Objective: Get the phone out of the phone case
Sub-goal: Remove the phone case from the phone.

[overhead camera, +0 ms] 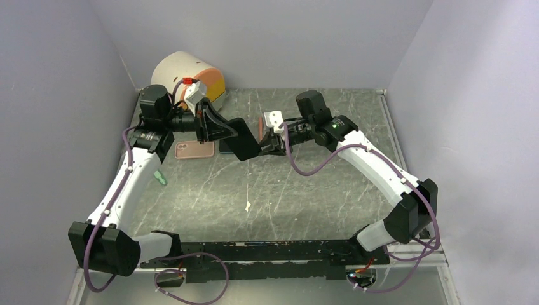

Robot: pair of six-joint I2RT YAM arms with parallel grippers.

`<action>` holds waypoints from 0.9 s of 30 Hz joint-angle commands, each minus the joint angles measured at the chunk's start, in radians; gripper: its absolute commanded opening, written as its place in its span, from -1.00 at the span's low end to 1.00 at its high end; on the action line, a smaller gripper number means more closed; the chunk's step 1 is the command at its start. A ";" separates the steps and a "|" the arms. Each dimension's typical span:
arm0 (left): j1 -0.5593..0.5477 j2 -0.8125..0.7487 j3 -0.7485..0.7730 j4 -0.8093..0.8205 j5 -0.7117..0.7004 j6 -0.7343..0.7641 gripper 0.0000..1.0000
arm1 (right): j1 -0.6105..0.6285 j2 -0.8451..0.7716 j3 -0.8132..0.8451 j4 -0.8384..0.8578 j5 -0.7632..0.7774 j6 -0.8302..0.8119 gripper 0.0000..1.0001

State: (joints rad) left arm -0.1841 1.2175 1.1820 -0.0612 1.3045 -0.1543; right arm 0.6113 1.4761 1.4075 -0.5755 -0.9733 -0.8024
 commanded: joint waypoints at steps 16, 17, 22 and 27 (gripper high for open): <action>0.002 -0.007 0.040 0.145 0.036 -0.091 -0.95 | 0.004 0.007 0.023 -0.054 0.014 -0.083 -0.41; 0.002 -0.004 0.042 0.150 0.041 -0.101 -0.95 | 0.003 0.010 0.026 -0.056 0.018 -0.089 -0.45; 0.002 0.020 0.067 0.133 0.072 -0.138 -0.95 | 0.004 0.011 0.043 -0.057 0.028 -0.098 -0.64; 0.002 0.036 0.092 0.065 0.077 -0.149 -0.95 | 0.022 0.011 0.071 -0.050 0.078 -0.131 -0.93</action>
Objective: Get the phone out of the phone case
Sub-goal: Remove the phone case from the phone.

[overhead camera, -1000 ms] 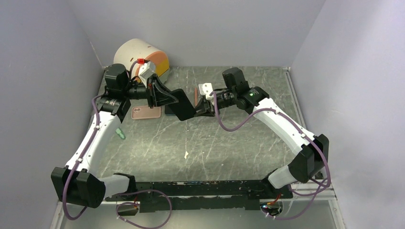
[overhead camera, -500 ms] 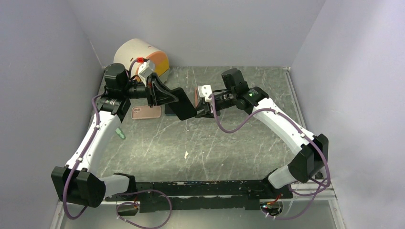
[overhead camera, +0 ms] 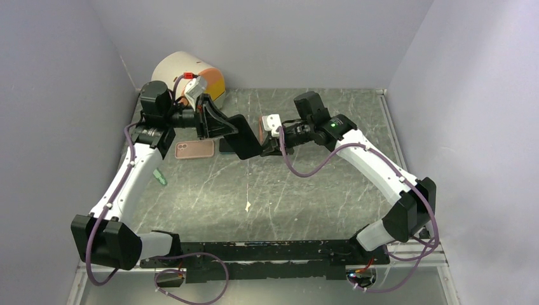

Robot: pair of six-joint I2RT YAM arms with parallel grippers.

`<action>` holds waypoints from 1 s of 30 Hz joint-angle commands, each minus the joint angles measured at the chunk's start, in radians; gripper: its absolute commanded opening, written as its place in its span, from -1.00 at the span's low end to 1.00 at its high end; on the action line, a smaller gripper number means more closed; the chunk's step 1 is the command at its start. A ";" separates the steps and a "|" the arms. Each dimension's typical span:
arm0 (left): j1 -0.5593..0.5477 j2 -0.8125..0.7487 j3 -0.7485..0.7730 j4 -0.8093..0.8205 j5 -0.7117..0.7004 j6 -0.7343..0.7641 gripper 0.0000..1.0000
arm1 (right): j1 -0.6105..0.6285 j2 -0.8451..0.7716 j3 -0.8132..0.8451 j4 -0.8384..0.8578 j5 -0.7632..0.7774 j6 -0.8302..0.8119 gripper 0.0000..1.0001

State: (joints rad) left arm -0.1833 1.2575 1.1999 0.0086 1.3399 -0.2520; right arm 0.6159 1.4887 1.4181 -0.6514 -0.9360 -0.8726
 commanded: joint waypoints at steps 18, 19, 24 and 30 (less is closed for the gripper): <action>0.001 0.036 0.067 0.036 0.086 -0.168 -0.95 | 0.143 -0.066 0.041 0.195 0.318 -0.210 -1.00; 0.001 0.043 0.066 0.052 0.087 -0.184 -0.95 | 0.150 -0.073 0.034 0.206 0.334 -0.219 -1.00; 0.001 0.070 0.049 0.206 0.101 -0.344 -0.95 | 0.187 -0.103 -0.014 0.269 0.435 -0.268 -1.00; 0.001 0.096 0.031 0.319 0.125 -0.466 -0.95 | 0.204 -0.144 -0.057 0.362 0.498 -0.308 -1.00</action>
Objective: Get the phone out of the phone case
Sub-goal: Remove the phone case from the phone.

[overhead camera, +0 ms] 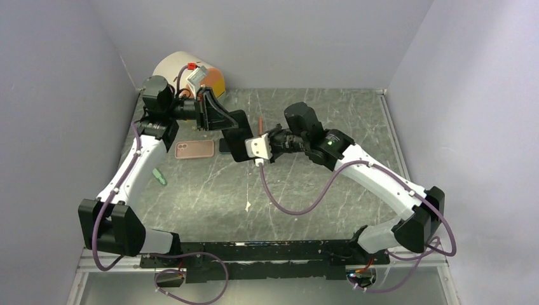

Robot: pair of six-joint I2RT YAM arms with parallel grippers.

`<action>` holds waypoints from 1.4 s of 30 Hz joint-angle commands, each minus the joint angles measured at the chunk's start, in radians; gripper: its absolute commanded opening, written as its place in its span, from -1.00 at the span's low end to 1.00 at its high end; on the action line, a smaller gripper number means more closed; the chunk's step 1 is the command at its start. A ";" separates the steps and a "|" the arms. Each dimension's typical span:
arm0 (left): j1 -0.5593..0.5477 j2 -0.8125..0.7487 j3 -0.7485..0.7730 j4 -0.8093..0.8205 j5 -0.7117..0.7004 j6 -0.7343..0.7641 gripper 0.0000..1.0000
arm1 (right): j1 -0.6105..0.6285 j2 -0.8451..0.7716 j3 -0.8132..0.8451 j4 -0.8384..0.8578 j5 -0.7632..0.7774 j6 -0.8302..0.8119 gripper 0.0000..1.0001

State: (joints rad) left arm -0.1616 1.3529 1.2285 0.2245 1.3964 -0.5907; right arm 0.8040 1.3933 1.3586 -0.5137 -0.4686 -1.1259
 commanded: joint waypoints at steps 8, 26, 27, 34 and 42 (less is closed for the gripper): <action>-0.009 -0.033 -0.002 0.041 0.004 -0.086 -0.95 | -0.058 -0.084 -0.087 0.344 -0.056 0.156 -0.99; -0.003 -0.126 -0.114 0.152 -0.200 -0.117 -0.95 | -0.244 -0.206 -0.282 0.455 -0.420 0.697 -0.05; -0.003 -0.128 -0.112 0.154 -0.194 -0.114 -0.95 | -0.244 -0.193 -0.263 0.434 -0.430 0.696 -0.03; -0.003 -0.115 -0.131 0.310 -0.160 -0.209 -0.95 | -0.244 -0.127 -0.220 0.454 -0.509 0.749 0.08; -0.003 -0.090 -0.133 0.385 -0.144 -0.261 -0.95 | -0.244 -0.097 -0.189 0.469 -0.553 0.773 0.04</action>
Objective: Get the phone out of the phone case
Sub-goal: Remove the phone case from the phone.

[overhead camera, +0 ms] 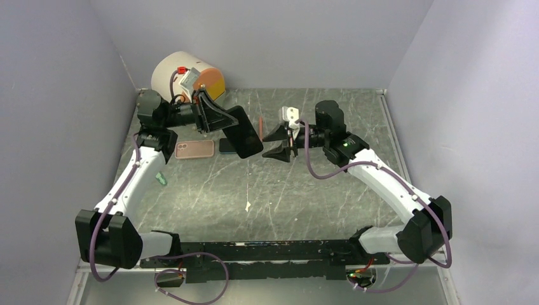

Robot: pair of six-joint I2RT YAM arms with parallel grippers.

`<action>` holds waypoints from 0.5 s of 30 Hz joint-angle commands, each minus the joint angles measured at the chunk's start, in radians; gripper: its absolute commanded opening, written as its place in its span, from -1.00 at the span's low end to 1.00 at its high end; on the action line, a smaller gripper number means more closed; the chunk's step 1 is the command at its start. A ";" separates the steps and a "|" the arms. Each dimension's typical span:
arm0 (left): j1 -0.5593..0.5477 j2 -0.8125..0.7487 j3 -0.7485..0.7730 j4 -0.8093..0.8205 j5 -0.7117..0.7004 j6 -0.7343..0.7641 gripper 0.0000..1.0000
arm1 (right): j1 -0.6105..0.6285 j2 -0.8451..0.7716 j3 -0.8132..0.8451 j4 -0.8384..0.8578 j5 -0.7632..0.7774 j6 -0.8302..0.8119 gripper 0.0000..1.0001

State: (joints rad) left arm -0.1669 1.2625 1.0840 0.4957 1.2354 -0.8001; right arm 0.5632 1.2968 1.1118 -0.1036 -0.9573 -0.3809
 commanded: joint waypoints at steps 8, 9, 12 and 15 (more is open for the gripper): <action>0.001 0.019 0.000 0.209 0.012 -0.127 -0.95 | -0.003 0.013 0.070 0.058 -0.090 0.027 -0.12; 0.001 0.022 -0.002 0.225 0.013 -0.141 -0.95 | -0.003 0.014 0.072 0.055 -0.096 0.025 -0.15; 0.001 0.030 -0.004 0.263 0.018 -0.177 -0.95 | -0.003 0.018 0.075 0.038 -0.111 -0.006 -0.23; 0.002 0.032 -0.006 0.272 0.023 -0.190 -0.95 | -0.003 0.017 0.077 0.041 -0.127 -0.017 -0.35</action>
State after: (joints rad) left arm -0.1669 1.2961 1.0687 0.6575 1.2522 -0.9302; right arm 0.5632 1.3163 1.1397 -0.0868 -1.0306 -0.3653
